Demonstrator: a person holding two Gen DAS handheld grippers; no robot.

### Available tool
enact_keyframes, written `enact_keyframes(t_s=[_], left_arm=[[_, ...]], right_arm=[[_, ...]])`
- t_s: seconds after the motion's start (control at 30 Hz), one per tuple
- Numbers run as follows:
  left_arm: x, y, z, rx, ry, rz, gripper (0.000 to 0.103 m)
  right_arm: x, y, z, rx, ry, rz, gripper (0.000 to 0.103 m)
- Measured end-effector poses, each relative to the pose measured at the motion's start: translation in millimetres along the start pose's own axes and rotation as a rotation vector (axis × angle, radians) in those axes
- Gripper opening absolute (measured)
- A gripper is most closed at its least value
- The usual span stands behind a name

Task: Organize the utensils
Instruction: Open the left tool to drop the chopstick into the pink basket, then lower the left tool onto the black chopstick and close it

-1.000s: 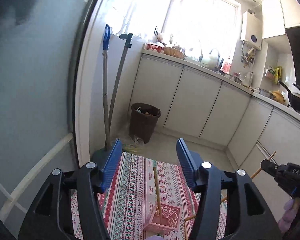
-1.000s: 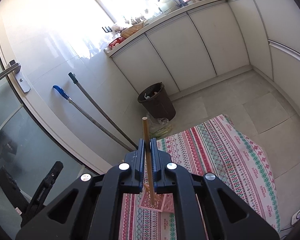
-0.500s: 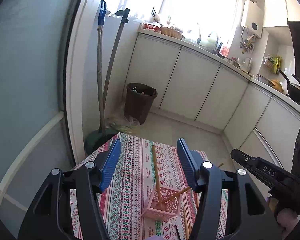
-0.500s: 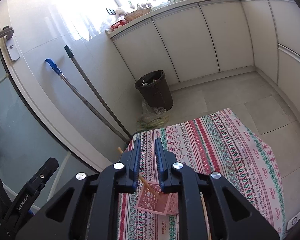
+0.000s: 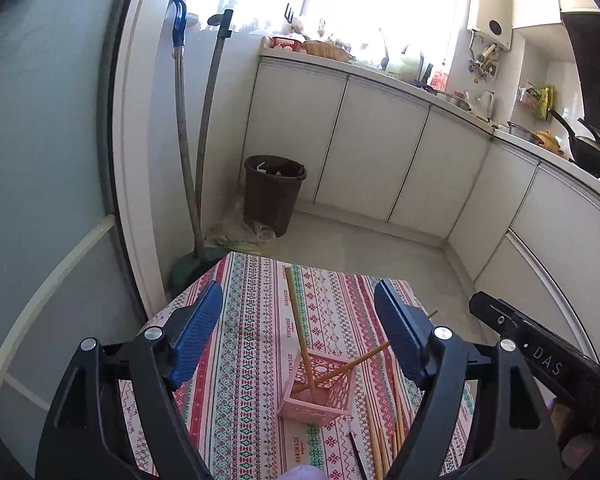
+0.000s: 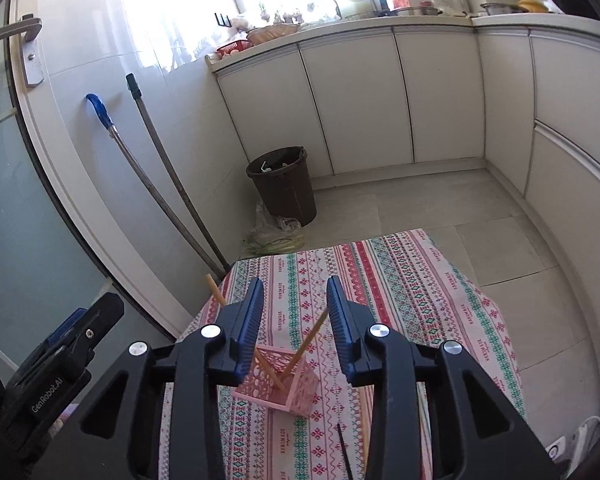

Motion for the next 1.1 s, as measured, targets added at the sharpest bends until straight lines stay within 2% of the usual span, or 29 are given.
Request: enact_keyframes(t_s=[0.03,0.1,0.17,0.2,0.27,0.4,0.63,0.73,0.83,0.87,1.0,1.1], left_arm=[[0.0,2.4,-2.8,0.014,-0.008,0.004,0.078],[-0.5,7.2,-6.3,0.027,-0.024,0.002,0.089],[-0.3,12.4,-8.2,0.03,-0.036,0.009,0.096],[0.9,15.6,-9.9,0.034,-0.038,0.02,0.096],[5.5,22.9,-13.5,0.047,-0.039,0.053,0.096],[16.0,41.0,-22.8,0.077,-0.039,0.121,0.096],[19.0,75.3,-50.0,0.175,-0.016,0.19,0.096],[21.2,100.6,-70.3,0.225,0.06,0.272,0.096],[30.6,141.1,-92.1,0.267,0.165,0.435,0.096],[38.2,155.6,-95.6,0.265,0.162,0.495,0.093],[78.5,203.5,-93.0,0.208,0.069,0.666,0.066],[104.5,225.5,-85.8,0.107,-0.015,0.717,0.062]], right_arm=[[-3.5,3.0,-3.5,-0.001,0.022,-0.003,0.045],[-14.2,8.0,-15.0,0.008,0.083,-0.022,0.07],[-27.4,12.1,-31.4,0.035,0.139,-0.056,0.084],[-32.4,13.8,-39.3,0.047,0.159,-0.064,0.09],[-40.1,17.9,-56.1,0.068,0.192,-0.066,0.096],[-45.7,29.3,-87.6,0.092,0.259,-0.01,0.096],[-63.7,38.6,-130.3,0.195,0.273,0.012,0.096],[-71.0,46.1,-154.6,0.292,0.264,0.032,0.096],[-71.7,53.3,-178.4,0.415,0.217,0.067,0.096],[-71.5,56.2,-185.3,0.46,0.195,0.078,0.096],[-69.8,60.1,-195.7,0.534,0.14,0.087,0.096],[-69.3,60.2,-196.2,0.517,0.136,0.09,0.096]])
Point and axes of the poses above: each gripper's, at about its wrist camera, not at the fingertips, and x roughly the way its jaws point, z to its left, y to its underside, the point moved 4 cm from there along x, roughly the way its jaws point, and after that the axes turned 5 degrees about -y, right-handed, at the moved point
